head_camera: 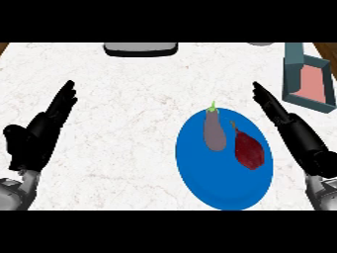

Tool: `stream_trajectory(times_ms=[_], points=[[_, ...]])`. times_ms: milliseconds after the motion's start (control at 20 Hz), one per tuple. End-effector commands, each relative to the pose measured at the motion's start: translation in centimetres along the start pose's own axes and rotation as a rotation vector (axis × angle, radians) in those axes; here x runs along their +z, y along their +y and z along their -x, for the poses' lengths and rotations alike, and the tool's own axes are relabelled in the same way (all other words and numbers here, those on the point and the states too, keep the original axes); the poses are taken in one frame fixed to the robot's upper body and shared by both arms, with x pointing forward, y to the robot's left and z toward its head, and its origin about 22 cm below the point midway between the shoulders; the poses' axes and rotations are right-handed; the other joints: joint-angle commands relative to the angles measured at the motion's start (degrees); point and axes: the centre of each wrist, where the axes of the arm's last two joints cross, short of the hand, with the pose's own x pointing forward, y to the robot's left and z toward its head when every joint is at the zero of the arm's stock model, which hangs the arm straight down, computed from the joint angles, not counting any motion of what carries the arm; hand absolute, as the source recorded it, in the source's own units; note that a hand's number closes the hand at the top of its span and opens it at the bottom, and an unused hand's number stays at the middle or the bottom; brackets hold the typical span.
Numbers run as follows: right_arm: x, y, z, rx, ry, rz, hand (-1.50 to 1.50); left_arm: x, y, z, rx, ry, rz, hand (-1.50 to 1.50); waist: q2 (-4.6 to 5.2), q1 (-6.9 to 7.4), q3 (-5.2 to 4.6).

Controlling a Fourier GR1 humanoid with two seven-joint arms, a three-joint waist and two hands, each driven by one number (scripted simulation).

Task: Pick the eggplant from the plate and place it in the cardboard box

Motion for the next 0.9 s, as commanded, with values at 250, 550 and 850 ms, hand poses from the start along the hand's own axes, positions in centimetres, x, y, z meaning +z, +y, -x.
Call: stream_trajectory(times_ms=[250, 550, 850], points=[[9.0, -8.0, 6.3, -0.216, 0.246, 0.547, -1.5, 1.1, 3.6, 4.7, -0.222, 0.029, -0.083, 0.0, 1.75, -2.67, 0.61], [16.5, -5.3, 9.4, -0.047, 0.303, 0.809, -1.5, 1.4, 1.4, 8.0, -0.186, 0.072, -0.015, 0.0, 1.45, -1.13, 0.45], [14.0, -5.9, 3.9, 0.218, 0.379, 0.396, -1.5, 0.2, 0.3, 7.0, -0.187, 0.049, 0.012, 0.0, 1.54, 0.33, 0.25]])
